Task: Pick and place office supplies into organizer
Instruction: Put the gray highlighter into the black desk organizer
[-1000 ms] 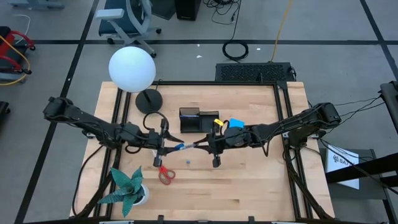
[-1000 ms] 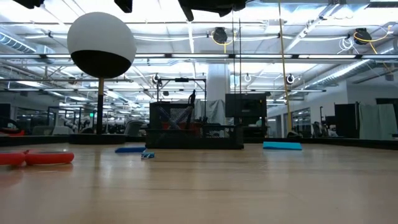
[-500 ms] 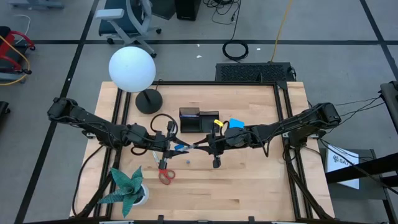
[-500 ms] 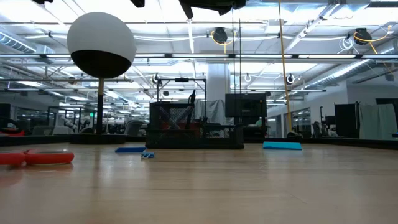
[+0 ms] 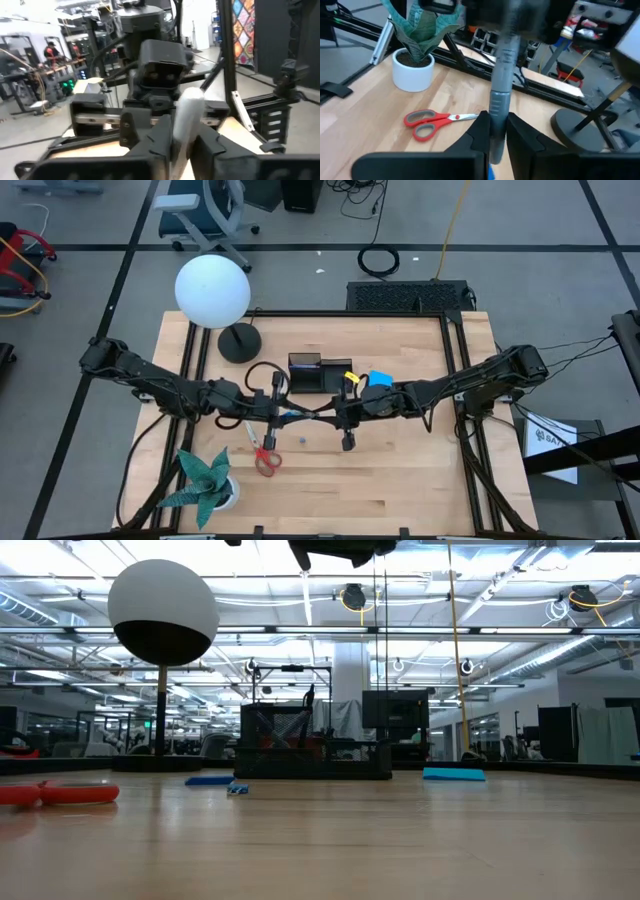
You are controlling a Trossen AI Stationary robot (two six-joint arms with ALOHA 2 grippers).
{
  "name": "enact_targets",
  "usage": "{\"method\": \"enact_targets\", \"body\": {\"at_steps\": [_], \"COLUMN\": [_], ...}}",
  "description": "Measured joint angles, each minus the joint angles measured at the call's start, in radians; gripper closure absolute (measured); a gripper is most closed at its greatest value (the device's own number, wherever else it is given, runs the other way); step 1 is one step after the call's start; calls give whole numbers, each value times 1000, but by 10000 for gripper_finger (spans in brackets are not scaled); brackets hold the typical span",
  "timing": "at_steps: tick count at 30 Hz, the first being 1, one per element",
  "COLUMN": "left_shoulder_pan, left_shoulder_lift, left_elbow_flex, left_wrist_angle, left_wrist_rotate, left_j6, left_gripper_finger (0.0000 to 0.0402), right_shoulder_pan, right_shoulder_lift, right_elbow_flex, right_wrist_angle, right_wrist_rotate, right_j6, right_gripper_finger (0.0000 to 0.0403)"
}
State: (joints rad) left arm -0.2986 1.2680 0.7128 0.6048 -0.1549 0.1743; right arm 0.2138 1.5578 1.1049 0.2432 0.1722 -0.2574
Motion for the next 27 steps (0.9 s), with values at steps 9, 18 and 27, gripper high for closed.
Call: {"method": "enact_targets", "body": {"at_steps": [9,18,27], "left_shoulder_pan": [-1,-4,-4], "left_shoulder_lift": [-4,-26,-27], "left_elbow_flex": [0,0,0], "left_wrist_angle": [-2,-5,-1], "left_wrist_rotate": [3,25,24], "left_j6": [-44,-194,-300], "left_gripper_finger": [361,361,361], "right_shoulder_pan": [6,59,151], "right_shoulder_lift": [0,-1,-1], "right_elbow_flex": [0,1,0], "right_wrist_angle": [-3,-8,-9], "right_wrist_rotate": [2,16,216], "right_j6": [-8,-193,-555], "right_gripper_finger": [353,311,282]}}
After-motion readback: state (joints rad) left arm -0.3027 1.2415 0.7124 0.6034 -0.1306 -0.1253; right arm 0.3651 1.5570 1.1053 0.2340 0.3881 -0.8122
